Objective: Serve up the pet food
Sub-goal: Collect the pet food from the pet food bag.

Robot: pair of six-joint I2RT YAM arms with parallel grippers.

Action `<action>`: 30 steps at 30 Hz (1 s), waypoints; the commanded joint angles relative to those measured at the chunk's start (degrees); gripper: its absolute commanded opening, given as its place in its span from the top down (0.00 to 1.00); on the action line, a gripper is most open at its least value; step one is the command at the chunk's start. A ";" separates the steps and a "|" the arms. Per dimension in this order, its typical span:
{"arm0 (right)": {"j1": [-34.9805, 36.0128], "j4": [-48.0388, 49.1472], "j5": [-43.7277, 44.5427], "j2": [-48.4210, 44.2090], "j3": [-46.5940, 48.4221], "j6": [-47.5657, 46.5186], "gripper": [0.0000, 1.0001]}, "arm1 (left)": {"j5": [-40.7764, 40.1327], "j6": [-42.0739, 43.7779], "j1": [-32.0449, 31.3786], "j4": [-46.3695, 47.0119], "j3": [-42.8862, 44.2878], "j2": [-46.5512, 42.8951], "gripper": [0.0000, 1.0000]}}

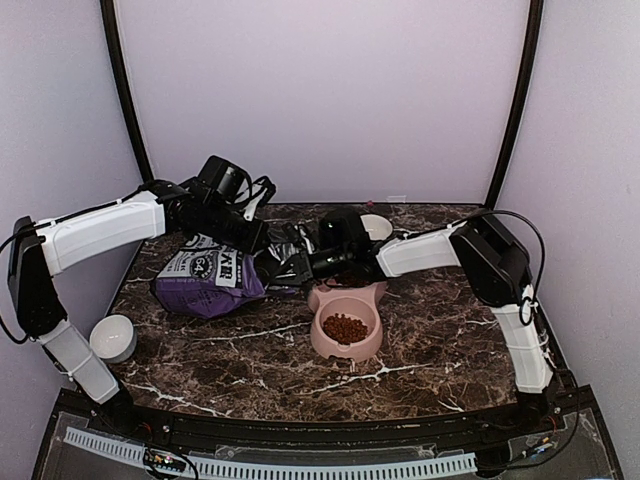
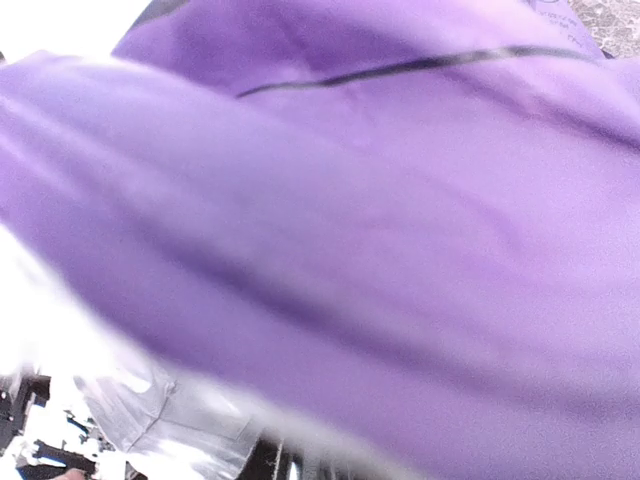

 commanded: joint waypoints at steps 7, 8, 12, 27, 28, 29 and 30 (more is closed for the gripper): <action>-1.86 6.06 -1.13 -3.81 -1.72 9.75 1.00 | -1.96 1.77 -0.27 5.88 1.70 -3.75 1.00; -2.10 6.08 -0.80 -3.95 -1.98 10.42 1.00 | -2.14 1.86 -0.23 5.88 1.67 -3.71 1.00; -2.84 5.60 0.15 -4.70 -2.62 11.39 1.00 | -2.59 2.14 -0.25 6.02 1.36 -3.86 1.00; -4.31 2.81 2.85 -8.07 -3.89 12.12 1.00 | -3.60 2.58 -0.27 6.31 0.31 -5.34 1.00; -4.35 2.89 2.92 -8.45 -4.13 12.21 1.00 | -3.66 2.65 -0.27 6.32 0.20 -5.45 1.00; -4.43 3.02 3.02 -8.72 -4.42 12.38 1.00 | -3.74 2.71 -0.27 6.40 0.16 -5.54 1.00; -4.52 3.07 3.16 -8.97 -4.62 12.47 1.00 | -3.83 2.76 -0.27 6.34 0.08 -5.59 1.00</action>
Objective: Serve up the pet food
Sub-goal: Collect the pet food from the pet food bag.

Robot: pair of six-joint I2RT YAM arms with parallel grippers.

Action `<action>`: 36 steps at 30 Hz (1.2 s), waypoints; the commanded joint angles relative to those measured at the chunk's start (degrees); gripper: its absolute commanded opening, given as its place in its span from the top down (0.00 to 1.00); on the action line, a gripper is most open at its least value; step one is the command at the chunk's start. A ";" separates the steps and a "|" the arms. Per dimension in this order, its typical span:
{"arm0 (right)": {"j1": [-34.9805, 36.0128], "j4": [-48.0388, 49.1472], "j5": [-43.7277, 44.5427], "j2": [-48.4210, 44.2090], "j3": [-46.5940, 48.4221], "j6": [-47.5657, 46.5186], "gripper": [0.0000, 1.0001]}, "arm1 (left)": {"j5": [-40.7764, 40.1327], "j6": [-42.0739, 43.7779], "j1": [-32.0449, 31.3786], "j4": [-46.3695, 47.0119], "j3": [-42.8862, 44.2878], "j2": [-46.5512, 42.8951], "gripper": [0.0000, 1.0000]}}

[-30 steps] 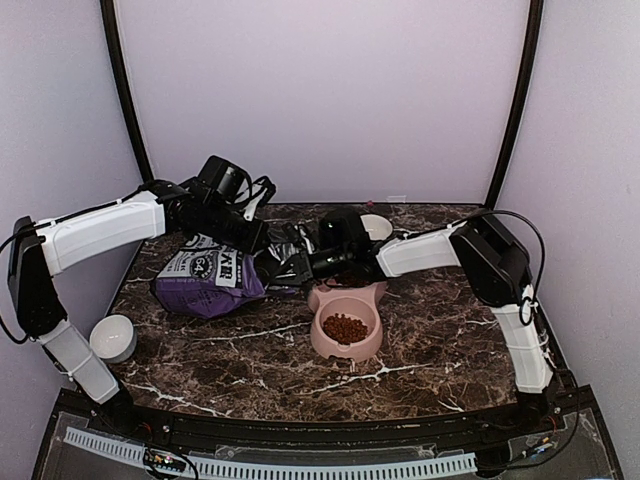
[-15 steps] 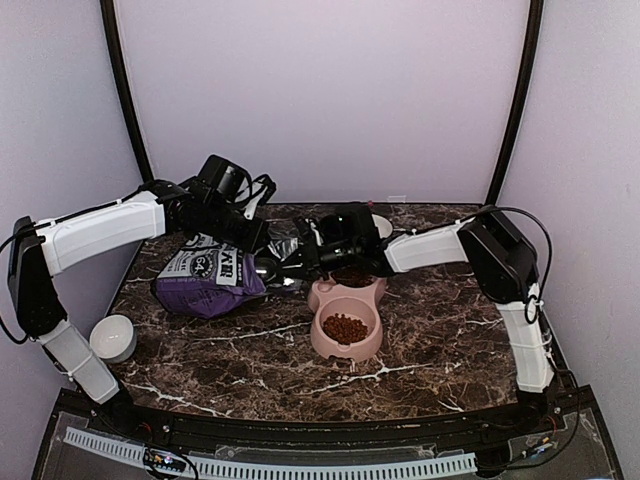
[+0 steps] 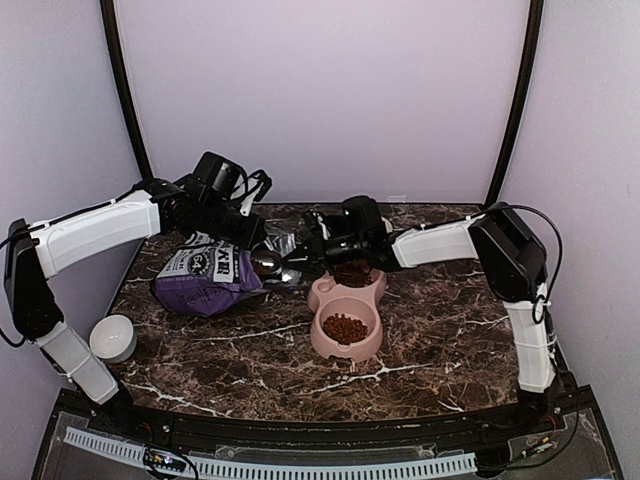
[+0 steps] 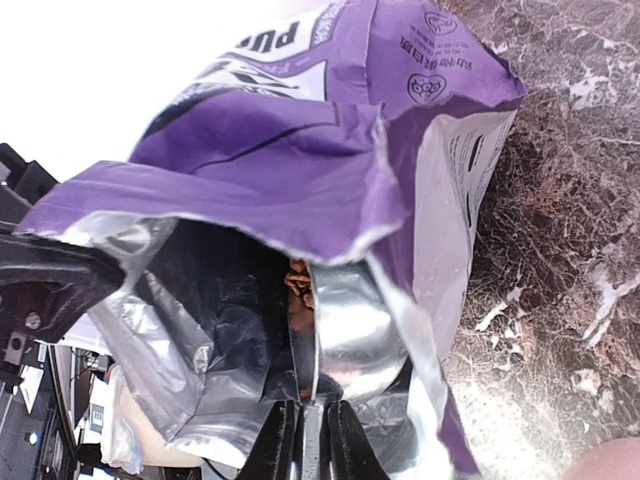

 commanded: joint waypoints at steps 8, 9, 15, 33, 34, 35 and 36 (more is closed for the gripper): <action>-1.56 3.93 0.51 -6.35 -2.82 2.81 1.00 | -1.86 1.49 -0.24 5.67 -0.30 -4.78 1.00; -1.72 4.40 0.33 -6.57 -3.23 3.36 1.00 | -2.08 1.57 -0.25 5.94 -0.55 -5.05 1.00; -2.48 8.00 -1.32 -8.03 -5.72 6.63 1.00 | -3.03 1.67 -0.25 6.85 -1.34 -5.83 1.00; -4.42 29.78 -7.37 -9.95 -14.30 24.03 1.00 | -4.07 1.41 -0.25 7.94 -2.16 -6.27 1.00; -4.46 30.24 -7.58 -10.07 -14.65 24.38 1.00 | -4.16 1.32 -0.25 8.06 -2.23 -6.37 1.00; -4.52 30.44 -7.61 -10.21 -15.04 24.52 1.00 | -4.23 1.25 -0.25 8.24 -2.32 -6.51 1.00; -4.59 30.47 -7.63 -10.55 -15.62 24.52 1.00 | -4.24 1.19 -0.25 8.36 -2.48 -6.66 1.00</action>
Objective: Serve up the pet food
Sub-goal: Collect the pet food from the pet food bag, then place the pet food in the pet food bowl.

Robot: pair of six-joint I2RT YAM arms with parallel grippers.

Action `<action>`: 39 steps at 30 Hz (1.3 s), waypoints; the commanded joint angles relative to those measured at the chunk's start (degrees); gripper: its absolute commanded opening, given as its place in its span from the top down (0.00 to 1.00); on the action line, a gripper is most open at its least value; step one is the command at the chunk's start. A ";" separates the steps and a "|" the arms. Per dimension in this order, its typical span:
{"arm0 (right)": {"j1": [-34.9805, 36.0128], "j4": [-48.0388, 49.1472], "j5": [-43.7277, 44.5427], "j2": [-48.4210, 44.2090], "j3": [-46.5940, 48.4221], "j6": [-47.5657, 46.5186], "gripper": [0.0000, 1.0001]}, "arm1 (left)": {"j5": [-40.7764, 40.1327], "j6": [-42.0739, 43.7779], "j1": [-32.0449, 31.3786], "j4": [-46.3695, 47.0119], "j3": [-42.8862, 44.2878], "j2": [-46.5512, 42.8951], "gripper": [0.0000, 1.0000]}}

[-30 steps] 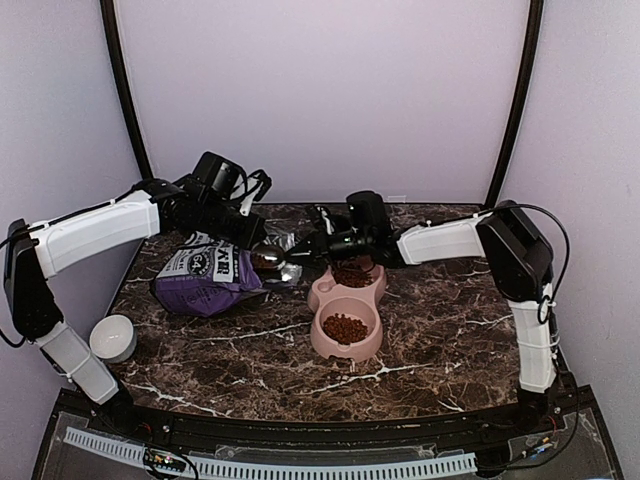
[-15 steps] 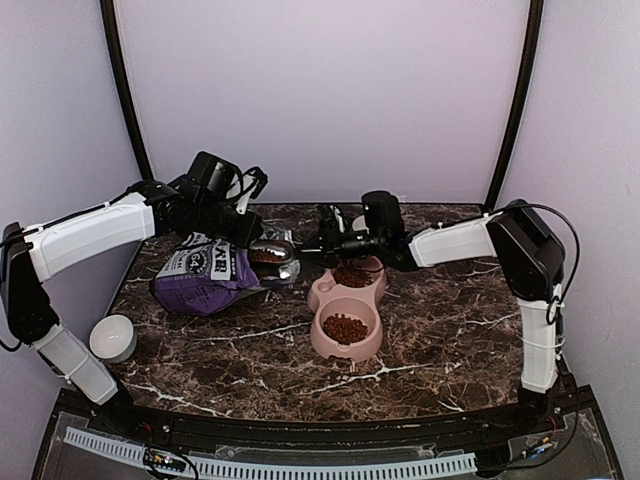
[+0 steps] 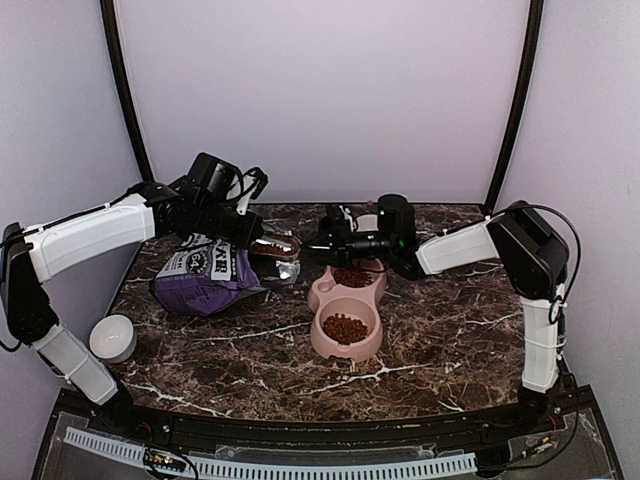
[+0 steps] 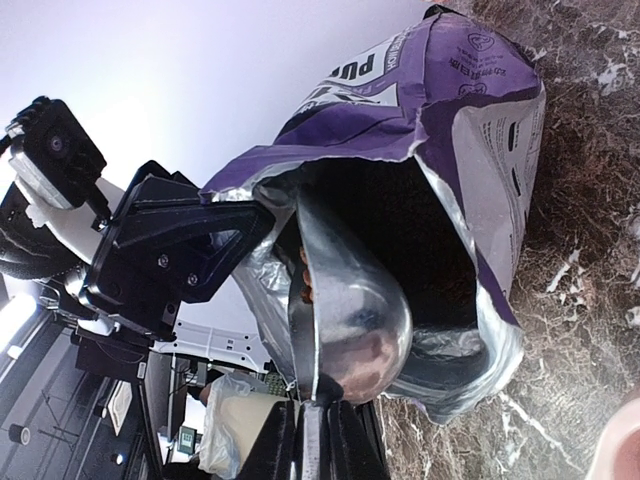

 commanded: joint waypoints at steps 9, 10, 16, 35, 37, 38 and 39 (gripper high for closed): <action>-1.03 3.46 -0.76 -6.68 -5.41 -0.49 1.00 | -1.63 0.04 -0.27 6.24 -1.06 -5.97 1.00; -1.13 2.88 -0.61 -7.06 -7.12 -1.11 1.00 | -1.77 0.07 -0.27 6.33 -1.12 -6.02 1.00; -1.87 -0.43 -0.49 -10.04 -10.44 -4.04 1.00 | -2.75 0.37 -0.27 6.34 -1.30 -6.12 1.00; -7.37 -21.69 0.01 -24.92 -20.37 -21.30 1.00 | -3.48 0.73 -0.27 5.99 -1.18 -5.24 1.00; -8.00 -24.47 0.21 -26.43 -20.68 -23.19 1.00 | -3.45 0.73 -0.27 5.94 -1.22 -5.24 1.00; -8.33 -25.71 0.50 -26.64 -20.82 -23.93 1.00 | -3.45 0.73 -0.27 5.91 -1.18 -5.24 1.00; -8.69 -26.81 0.76 -28.16 -20.99 -24.67 1.00 | -3.53 0.73 -0.27 5.84 -1.20 -5.24 1.00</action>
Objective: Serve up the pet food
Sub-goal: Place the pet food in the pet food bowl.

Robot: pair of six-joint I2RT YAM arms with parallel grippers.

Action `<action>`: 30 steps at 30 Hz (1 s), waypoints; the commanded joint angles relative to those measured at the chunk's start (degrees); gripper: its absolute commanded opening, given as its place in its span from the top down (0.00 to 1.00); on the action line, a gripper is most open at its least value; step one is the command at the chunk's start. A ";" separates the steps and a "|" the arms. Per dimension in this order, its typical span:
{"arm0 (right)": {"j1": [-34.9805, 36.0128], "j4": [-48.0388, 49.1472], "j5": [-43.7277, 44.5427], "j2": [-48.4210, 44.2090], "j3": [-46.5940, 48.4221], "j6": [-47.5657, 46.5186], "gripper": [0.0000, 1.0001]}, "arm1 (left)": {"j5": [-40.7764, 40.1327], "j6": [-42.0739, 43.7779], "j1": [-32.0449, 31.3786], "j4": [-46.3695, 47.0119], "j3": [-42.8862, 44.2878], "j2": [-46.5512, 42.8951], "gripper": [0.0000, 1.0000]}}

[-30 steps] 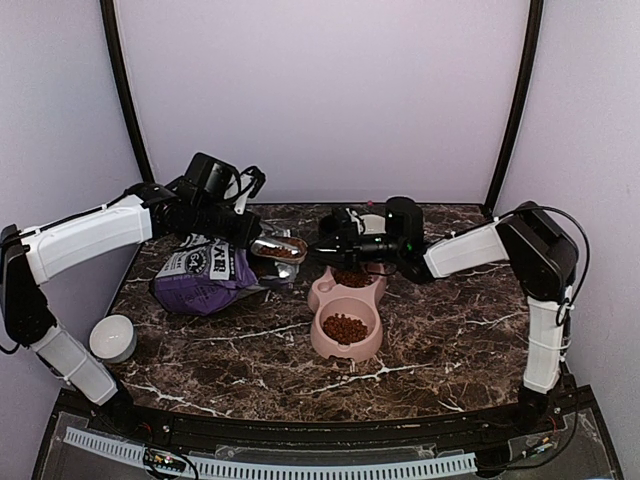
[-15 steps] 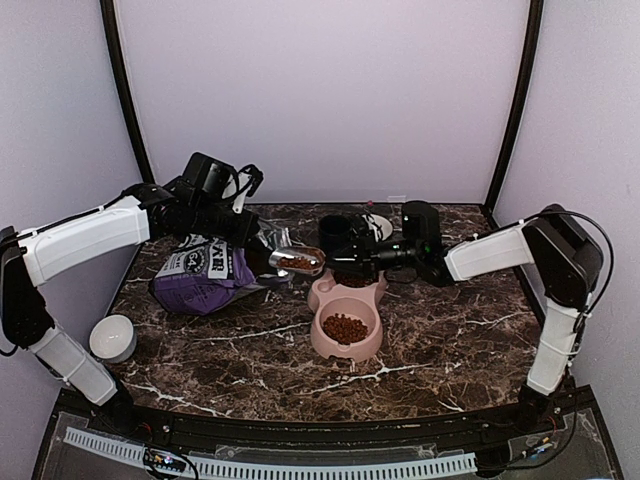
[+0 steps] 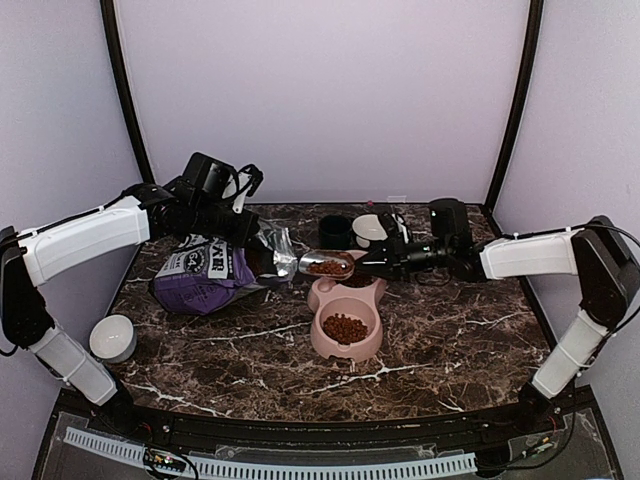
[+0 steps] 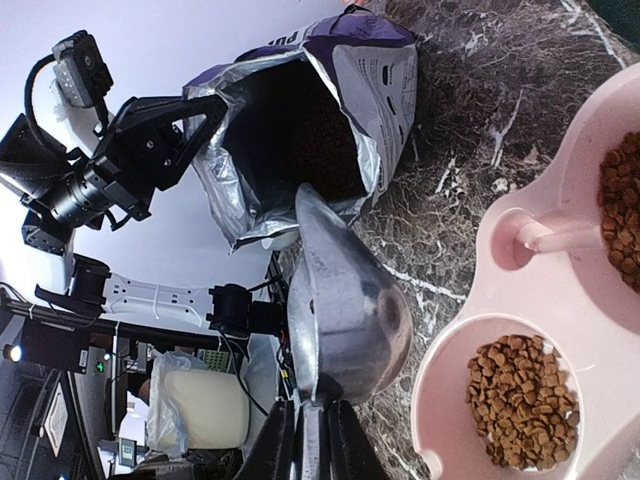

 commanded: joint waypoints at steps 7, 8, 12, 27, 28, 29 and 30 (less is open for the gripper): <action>-2.54 -12.46 2.10 -9.02 -1.53 -10.10 1.00 | -1.33 0.79 -0.27 3.90 0.30 -3.55 1.00; -2.88 -13.46 2.53 -9.71 -1.71 -10.81 1.00 | -1.42 0.88 -0.27 3.85 0.28 -3.57 1.00; -4.19 -16.89 3.58 -12.15 -2.46 -12.65 1.00 | -1.55 1.06 -0.27 3.51 0.30 -3.64 1.00; -5.60 -36.54 8.17 -18.16 1.20 -24.77 1.00 | -1.38 1.08 -0.27 3.68 0.00 -4.73 1.00; -5.60 -37.70 8.49 -18.41 1.47 -25.43 1.00 | -1.41 1.08 -0.27 3.69 -0.03 -4.91 1.00; -5.60 -38.79 8.70 -18.70 1.85 -26.31 1.00 | -1.42 1.03 -0.27 3.77 -0.06 -5.04 1.00; -5.60 -40.21 8.95 -18.79 2.24 -27.24 1.00 | -1.31 1.05 -0.25 3.78 -0.09 -5.14 1.00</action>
